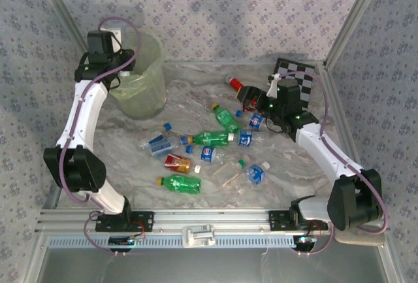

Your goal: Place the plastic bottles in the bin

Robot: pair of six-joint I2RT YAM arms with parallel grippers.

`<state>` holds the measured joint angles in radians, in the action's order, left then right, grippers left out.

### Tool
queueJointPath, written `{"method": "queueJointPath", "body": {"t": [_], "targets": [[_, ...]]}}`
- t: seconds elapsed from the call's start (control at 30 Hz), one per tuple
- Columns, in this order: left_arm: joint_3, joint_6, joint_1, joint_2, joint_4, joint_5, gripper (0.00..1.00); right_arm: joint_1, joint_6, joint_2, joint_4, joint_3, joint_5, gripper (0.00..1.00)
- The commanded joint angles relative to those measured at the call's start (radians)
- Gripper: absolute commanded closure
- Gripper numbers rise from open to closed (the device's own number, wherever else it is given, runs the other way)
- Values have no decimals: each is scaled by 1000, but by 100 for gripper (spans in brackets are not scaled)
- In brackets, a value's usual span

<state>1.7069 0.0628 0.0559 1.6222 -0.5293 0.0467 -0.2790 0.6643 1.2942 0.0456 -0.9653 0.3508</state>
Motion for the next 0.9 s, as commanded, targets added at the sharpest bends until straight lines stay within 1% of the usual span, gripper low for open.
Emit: {"method": "queueJointPath", "body": {"t": [0.0,0.07,0.1,0.17,0.2,0.23,0.3,0.33,0.37,0.47,0.67,0.87], "targets": [[28,-22,-6,22,-26,17,68,3,-15,-30,29,12,-19,0],[31,-19,-6,34,-31,16,65,2,-17,-36,34,12,-26,0],[33,-17,-5,38,-31,15,62,3,-17,-39,39,12,-28,0],[37,-12,-6,44,-35,12,53,3,-17,-43,43,13,-33,0],[39,-8,-5,45,-37,9,46,3,-17,-44,44,11,-36,0],[41,-6,-6,46,-39,9,36,1,-17,-45,46,12,-39,0],[43,1,-5,44,-43,9,22,1,-17,-44,50,13,-44,0],[44,2,-5,41,-44,8,17,0,-17,-44,51,12,-45,0],[45,3,-5,37,-45,5,15,1,-15,-44,52,14,-48,0],[44,8,-6,18,-43,-3,11,1,-12,-43,53,15,-55,0],[3,54,15,-64,5,-58,9,1,-1,-39,71,18,-85,0],[-65,47,133,-165,110,-65,6,3,9,-51,151,30,-161,0]]}}
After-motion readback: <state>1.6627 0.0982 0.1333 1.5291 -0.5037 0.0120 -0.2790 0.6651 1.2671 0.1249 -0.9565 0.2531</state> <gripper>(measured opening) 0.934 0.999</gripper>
